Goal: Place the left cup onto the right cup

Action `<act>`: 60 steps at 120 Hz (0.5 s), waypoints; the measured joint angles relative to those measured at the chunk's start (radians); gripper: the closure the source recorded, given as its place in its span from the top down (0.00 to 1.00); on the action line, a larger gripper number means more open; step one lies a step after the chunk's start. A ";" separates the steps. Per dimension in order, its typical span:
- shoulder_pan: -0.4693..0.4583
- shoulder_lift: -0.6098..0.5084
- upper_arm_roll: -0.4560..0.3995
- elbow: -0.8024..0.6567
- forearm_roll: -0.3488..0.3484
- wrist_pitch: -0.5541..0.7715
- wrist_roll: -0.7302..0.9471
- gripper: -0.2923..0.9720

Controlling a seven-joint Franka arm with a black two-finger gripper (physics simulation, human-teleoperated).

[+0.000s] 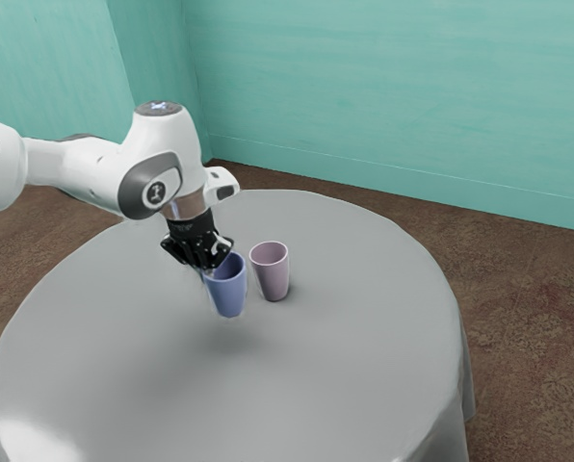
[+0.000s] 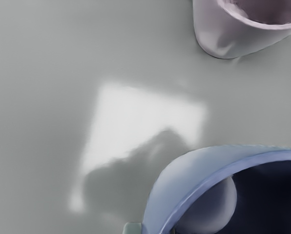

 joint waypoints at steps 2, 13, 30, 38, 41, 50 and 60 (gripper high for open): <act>0.000 -0.001 0.000 0.006 0.001 0.000 0.000 0.15; -0.001 -0.001 0.000 0.042 0.005 -0.004 -0.002 0.15; 0.000 0.004 0.000 0.107 0.009 -0.023 -0.003 0.15; 0.001 0.007 0.000 0.131 0.010 -0.036 -0.003 0.15; 0.002 0.010 0.000 0.139 0.011 -0.041 -0.003 0.15; 0.009 0.029 0.001 0.175 0.011 -0.054 0.000 0.15; 0.014 0.059 0.002 0.223 0.010 -0.073 0.004 0.15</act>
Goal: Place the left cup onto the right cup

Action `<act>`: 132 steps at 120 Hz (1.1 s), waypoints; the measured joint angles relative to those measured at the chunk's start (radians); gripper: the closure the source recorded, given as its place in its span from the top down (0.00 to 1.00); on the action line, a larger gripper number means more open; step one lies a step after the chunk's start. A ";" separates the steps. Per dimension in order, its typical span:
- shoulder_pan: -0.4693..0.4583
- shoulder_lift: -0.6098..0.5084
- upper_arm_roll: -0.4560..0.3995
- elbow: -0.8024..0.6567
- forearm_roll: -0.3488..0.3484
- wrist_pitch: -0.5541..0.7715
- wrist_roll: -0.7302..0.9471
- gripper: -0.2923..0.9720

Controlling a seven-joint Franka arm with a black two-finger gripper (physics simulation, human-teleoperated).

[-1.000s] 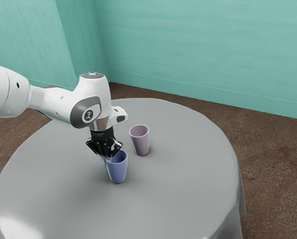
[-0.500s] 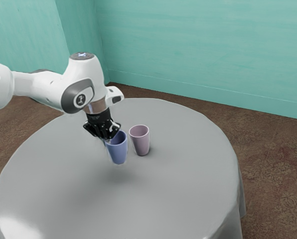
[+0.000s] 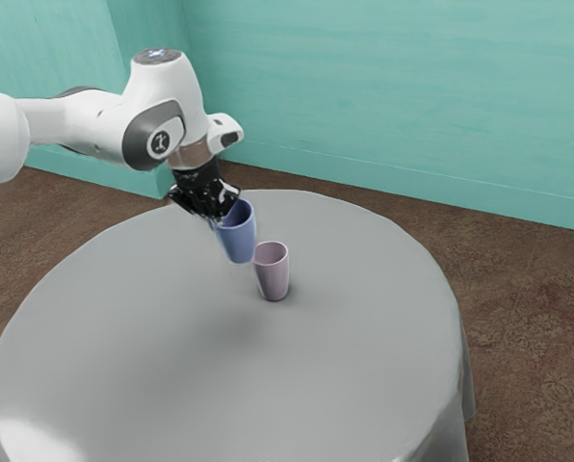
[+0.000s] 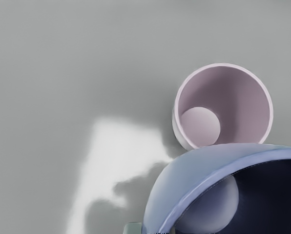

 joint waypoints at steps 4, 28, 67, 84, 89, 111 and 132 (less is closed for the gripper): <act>0.000 0.010 0.001 0.013 -0.001 -0.006 0.002 0.15; 0.002 0.049 0.002 0.047 -0.007 -0.027 0.013 0.15; 0.001 0.129 0.001 0.142 -0.013 -0.038 0.028 0.15; 0.002 0.153 0.000 0.170 -0.016 -0.039 0.033 0.15; 0.001 0.160 0.000 0.179 -0.022 -0.039 0.034 0.15; 0.001 0.179 -0.001 0.202 -0.038 -0.040 0.039 0.15; 0.002 0.200 0.000 0.228 -0.058 -0.049 0.041 0.15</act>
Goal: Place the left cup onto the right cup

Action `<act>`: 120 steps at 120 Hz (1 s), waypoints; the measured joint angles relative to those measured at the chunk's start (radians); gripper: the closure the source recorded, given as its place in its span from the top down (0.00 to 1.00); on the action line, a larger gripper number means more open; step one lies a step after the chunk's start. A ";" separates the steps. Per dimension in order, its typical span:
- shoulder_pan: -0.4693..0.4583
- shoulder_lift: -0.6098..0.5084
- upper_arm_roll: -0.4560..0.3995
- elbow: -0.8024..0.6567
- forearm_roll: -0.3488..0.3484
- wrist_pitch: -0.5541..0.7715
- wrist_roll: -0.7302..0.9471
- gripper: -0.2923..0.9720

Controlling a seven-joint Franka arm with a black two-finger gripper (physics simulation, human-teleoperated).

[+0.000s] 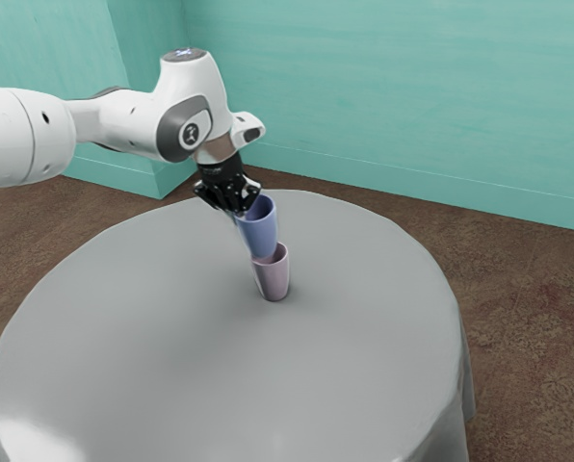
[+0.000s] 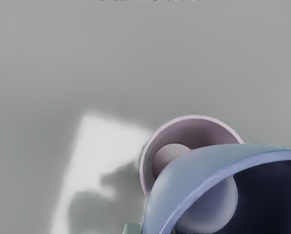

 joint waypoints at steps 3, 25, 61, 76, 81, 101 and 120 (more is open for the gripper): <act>0.000 0.002 0.000 0.004 -0.003 -0.002 0.000 0.15; -0.001 0.021 0.000 0.025 -0.028 -0.024 -0.005 0.15; 0.000 0.058 0.000 0.079 -0.040 -0.068 -0.012 0.15; 0.000 0.068 0.000 0.094 -0.040 -0.079 -0.014 0.15; 0.003 0.070 0.000 0.097 -0.040 -0.082 -0.014 0.15; 0.010 0.086 0.000 0.126 -0.040 -0.097 -0.016 0.15; 0.020 0.104 0.000 0.149 -0.039 -0.117 -0.016 0.15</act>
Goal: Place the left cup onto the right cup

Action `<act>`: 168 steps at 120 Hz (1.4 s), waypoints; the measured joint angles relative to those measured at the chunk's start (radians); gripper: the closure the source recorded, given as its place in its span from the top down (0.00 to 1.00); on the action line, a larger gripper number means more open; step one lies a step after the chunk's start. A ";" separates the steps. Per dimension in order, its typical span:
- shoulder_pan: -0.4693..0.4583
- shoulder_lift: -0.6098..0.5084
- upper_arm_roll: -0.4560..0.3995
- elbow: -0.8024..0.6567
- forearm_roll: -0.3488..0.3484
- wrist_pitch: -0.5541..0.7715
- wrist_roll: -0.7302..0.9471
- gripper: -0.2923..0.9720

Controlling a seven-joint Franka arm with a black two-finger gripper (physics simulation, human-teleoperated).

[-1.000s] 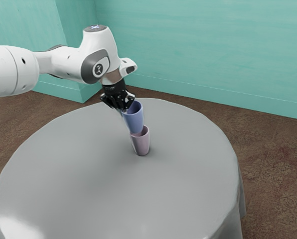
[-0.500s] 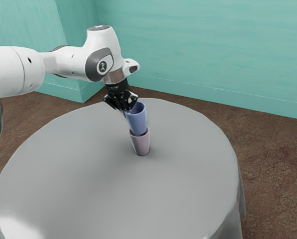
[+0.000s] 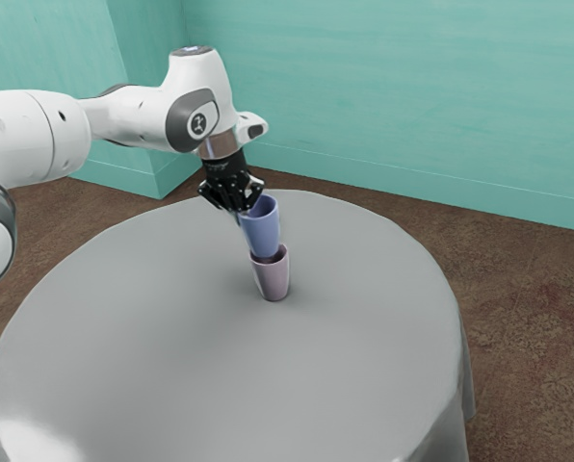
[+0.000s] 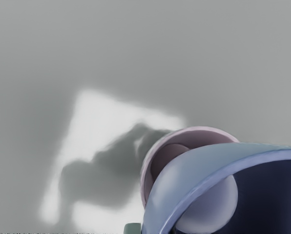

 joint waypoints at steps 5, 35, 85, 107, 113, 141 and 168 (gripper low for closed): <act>0.002 0.004 0.000 0.007 0.000 -0.003 0.000 0.15; 0.006 0.027 0.000 0.042 0.004 -0.017 0.001 0.15; 0.005 0.041 -0.002 0.051 0.001 -0.022 0.001 0.15; 0.005 0.050 -0.002 0.051 -0.001 -0.022 0.001 0.15; 0.004 0.052 -0.002 0.051 -0.001 -0.021 0.000 0.15; 0.004 0.055 -0.003 0.051 -0.001 -0.017 0.000 0.15; -0.001 0.057 -0.003 0.046 -0.006 -0.012 0.001 0.33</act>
